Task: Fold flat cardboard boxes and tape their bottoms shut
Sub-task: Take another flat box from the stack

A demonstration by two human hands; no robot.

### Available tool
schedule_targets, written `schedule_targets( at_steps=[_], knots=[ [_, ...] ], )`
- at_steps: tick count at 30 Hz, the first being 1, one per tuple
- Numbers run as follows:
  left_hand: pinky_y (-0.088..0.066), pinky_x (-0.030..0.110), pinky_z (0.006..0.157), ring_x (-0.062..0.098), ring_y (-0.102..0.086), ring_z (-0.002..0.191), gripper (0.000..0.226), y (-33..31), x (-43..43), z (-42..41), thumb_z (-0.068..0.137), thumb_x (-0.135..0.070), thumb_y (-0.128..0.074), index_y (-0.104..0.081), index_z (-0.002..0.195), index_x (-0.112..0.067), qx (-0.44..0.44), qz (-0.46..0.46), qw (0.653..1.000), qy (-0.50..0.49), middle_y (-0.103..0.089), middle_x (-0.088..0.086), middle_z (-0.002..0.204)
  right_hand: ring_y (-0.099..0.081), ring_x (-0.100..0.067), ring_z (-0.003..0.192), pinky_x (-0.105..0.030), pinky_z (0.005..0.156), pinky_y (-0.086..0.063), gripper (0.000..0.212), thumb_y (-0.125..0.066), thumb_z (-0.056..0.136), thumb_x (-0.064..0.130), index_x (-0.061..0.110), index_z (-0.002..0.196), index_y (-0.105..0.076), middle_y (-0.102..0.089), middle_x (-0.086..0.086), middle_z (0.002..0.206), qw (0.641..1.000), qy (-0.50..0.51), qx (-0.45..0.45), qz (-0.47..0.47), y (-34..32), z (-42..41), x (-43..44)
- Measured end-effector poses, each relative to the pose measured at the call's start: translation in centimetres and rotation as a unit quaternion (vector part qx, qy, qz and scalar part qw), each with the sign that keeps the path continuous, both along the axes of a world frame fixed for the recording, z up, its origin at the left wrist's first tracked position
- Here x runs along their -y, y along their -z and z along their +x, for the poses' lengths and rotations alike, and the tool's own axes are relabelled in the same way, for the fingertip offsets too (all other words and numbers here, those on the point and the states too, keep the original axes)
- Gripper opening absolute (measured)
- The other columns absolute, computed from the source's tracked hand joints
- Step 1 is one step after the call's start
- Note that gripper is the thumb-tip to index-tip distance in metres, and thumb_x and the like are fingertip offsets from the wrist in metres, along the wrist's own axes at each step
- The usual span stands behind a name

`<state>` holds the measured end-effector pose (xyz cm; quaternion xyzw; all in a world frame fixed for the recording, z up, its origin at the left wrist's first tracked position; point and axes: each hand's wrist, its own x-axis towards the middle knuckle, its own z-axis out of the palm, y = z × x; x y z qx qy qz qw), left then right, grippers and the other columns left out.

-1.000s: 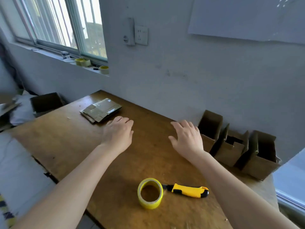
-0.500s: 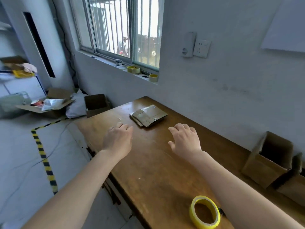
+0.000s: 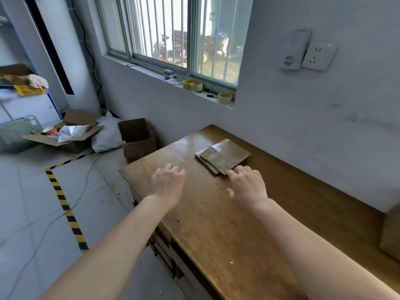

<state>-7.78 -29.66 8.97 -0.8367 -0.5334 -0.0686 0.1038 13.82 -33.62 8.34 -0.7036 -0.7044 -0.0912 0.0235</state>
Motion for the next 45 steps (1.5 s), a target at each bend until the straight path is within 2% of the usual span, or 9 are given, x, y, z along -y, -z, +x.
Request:
schedule_targets(
  at_steps=[12,19,24,29,32,34,38,41,45],
  knots=[
    [-0.039,0.033,0.091,0.02,-0.045,0.119,0.023,4.6,-13.7,4.0,0.093,-0.021,-0.046,-0.056,0.113,-0.02,-0.021,-0.062,0.997,0.039,-0.057,-0.003,0.122,-0.049,-0.023,0.114,-0.035,0.09,-0.039,0.039,-0.059,0.086,0.039,0.024,0.122,-0.053,-0.055,-0.003,0.122,0.997,0.054,-0.016,-0.05,4.9,3.0,-11.6],
    [-0.04,0.03,0.083,0.02,-0.048,0.114,0.018,8.3,-20.2,7.0,0.093,-0.025,-0.047,-0.057,0.108,-0.02,-0.028,-0.117,0.99,0.079,-0.06,-0.002,0.116,-0.048,-0.024,0.111,-0.036,0.091,-0.04,0.035,-0.057,0.089,0.038,0.021,0.12,-0.053,-0.054,-0.005,0.119,0.986,0.117,-0.034,-0.117,8.4,5.0,-16.0],
    [-0.041,0.033,0.089,0.022,-0.046,0.117,0.021,11.0,-25.7,9.2,0.092,-0.026,-0.049,-0.056,0.111,-0.02,-0.014,-0.17,0.979,0.108,-0.056,-0.001,0.12,-0.047,-0.024,0.112,-0.035,0.091,-0.039,0.037,-0.056,0.091,0.038,0.021,0.123,-0.052,-0.053,-0.005,0.121,0.971,0.178,-0.064,-0.144,10.9,5.8,-19.4],
    [-0.044,0.037,0.09,0.025,-0.043,0.118,0.03,13.5,-30.5,11.5,0.093,-0.023,-0.05,-0.046,0.122,-0.015,0.026,-0.234,0.965,0.119,-0.047,0.003,0.131,-0.049,-0.025,0.109,-0.035,0.088,-0.042,0.043,-0.056,0.091,0.043,0.019,0.125,-0.048,-0.055,-0.006,0.119,0.945,0.256,-0.116,-0.167,13.2,6.1,-22.0],
    [-0.042,0.039,0.094,0.028,-0.04,0.123,0.047,14.8,-32.3,12.8,0.095,-0.025,-0.05,-0.034,0.136,-0.011,0.069,-0.29,0.949,0.1,-0.04,0.007,0.139,-0.051,-0.026,0.111,-0.036,0.086,-0.045,0.057,-0.054,0.092,0.046,0.017,0.138,-0.037,-0.057,-0.007,0.12,0.92,0.306,-0.185,-0.161,14.2,6.0,-23.1],
    [-0.039,0.039,0.097,0.029,-0.038,0.124,0.051,15.6,-33.2,13.5,0.095,-0.029,-0.05,-0.032,0.139,-0.008,0.091,-0.321,0.939,0.079,-0.042,0.01,0.138,-0.051,-0.028,0.114,-0.038,0.087,-0.046,0.066,-0.054,0.092,0.047,0.016,0.144,-0.028,-0.056,-0.008,0.124,0.895,0.342,-0.247,-0.143,14.7,5.8,-23.8],
    [-0.04,0.04,0.093,0.03,-0.043,0.114,0.044,16.3,-34.1,14.5,0.092,-0.037,-0.057,-0.046,0.122,-0.007,0.135,-0.326,0.935,0.03,-0.049,0.013,0.12,-0.051,-0.028,0.121,-0.039,0.093,-0.045,0.072,-0.057,0.091,0.045,0.017,0.148,-0.024,-0.051,-0.008,0.135,0.815,0.426,-0.388,-0.066,15.0,5.3,-24.4],
    [-0.046,0.039,0.085,0.028,-0.052,0.105,0.036,16.1,-34.2,15.1,0.088,-0.036,-0.064,-0.057,0.111,-0.009,0.244,-0.399,0.883,-0.033,-0.054,0.008,0.108,-0.045,-0.027,0.127,-0.039,0.101,-0.04,0.071,-0.06,0.091,0.038,0.016,0.148,-0.025,-0.045,-0.009,0.141,0.755,0.477,-0.45,0.009,14.8,5.4,-24.2],
    [-0.047,0.029,0.07,0.015,-0.057,0.088,0.026,15.5,-32.8,15.4,0.089,-0.019,-0.064,-0.056,0.113,-0.013,0.43,-0.505,0.743,-0.085,-0.061,0.001,0.104,-0.04,-0.024,0.133,-0.038,0.107,-0.035,0.069,-0.062,0.091,0.03,0.015,0.149,-0.028,-0.039,-0.008,0.146,0.717,0.494,-0.487,0.071,14.1,5.3,-22.6]
  ],
)
